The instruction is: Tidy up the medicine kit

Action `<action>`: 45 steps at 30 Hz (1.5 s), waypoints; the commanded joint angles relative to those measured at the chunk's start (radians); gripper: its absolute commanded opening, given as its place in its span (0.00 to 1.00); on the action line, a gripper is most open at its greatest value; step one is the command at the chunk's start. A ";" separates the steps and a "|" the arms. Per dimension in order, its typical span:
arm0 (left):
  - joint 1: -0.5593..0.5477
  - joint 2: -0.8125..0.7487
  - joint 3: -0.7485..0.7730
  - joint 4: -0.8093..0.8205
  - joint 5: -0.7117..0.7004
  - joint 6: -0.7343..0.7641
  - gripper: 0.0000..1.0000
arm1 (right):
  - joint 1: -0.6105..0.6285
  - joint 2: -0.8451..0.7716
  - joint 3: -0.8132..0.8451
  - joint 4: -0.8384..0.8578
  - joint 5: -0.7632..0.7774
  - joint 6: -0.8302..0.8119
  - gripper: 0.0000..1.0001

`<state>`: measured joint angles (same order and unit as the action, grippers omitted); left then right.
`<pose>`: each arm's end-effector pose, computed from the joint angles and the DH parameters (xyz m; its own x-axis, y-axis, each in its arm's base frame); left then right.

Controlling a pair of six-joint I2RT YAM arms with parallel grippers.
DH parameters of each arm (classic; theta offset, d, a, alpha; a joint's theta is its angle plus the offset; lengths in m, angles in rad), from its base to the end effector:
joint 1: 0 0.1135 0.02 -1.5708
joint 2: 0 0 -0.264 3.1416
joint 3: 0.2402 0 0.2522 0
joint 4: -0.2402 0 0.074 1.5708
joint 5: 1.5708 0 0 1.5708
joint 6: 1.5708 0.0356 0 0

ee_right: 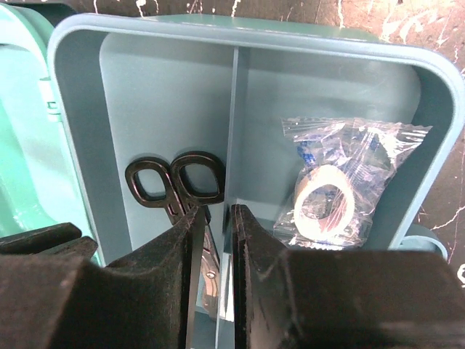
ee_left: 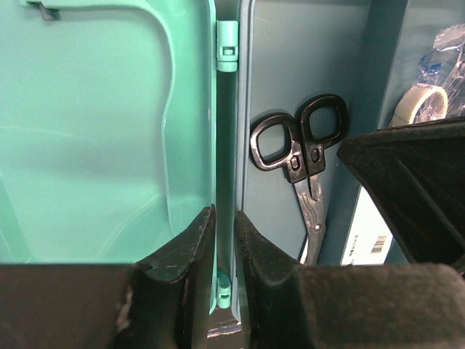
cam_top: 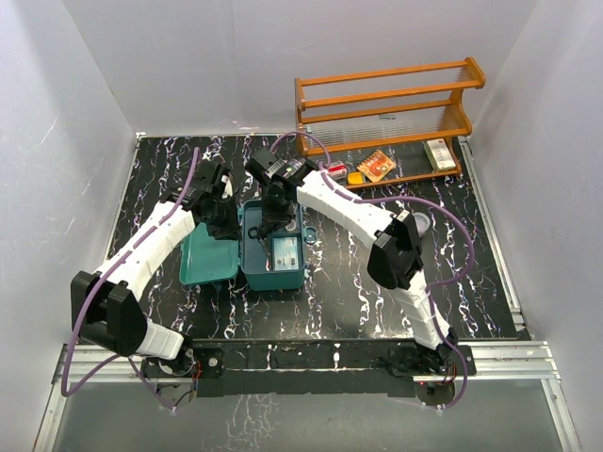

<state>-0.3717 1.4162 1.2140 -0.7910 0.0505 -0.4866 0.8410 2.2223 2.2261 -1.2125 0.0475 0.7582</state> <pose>0.2706 -0.1074 0.2922 -0.8716 -0.1615 -0.4629 -0.0217 0.9560 -0.2927 0.3104 0.3444 0.2819 -0.9569 -0.0395 -0.2877 -0.1037 0.9719 0.2113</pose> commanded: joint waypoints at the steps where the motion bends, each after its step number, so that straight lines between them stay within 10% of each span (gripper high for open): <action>1: 0.005 -0.008 -0.014 0.003 0.037 0.013 0.15 | -0.010 -0.106 -0.024 0.091 -0.001 -0.002 0.20; 13: 0.071 -0.082 0.085 -0.012 -0.073 0.048 0.22 | -0.043 -0.320 -0.250 0.284 0.089 0.016 0.27; 21: 0.317 -0.117 0.053 0.012 -0.072 0.067 0.53 | -0.107 -0.472 -0.446 0.401 0.145 0.026 0.30; 27: 0.517 -0.098 -0.048 0.098 0.121 0.075 0.77 | -0.156 -0.547 -0.533 0.445 0.145 0.002 0.33; 45: 0.718 -0.067 -0.378 0.561 0.607 -0.022 0.99 | -0.308 -0.551 -0.584 0.466 0.046 -0.094 0.33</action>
<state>0.3374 1.3540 0.8669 -0.3408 0.5373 -0.4961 0.5499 1.7153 1.6463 -0.8036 0.1120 0.6998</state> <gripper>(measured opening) 0.979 0.334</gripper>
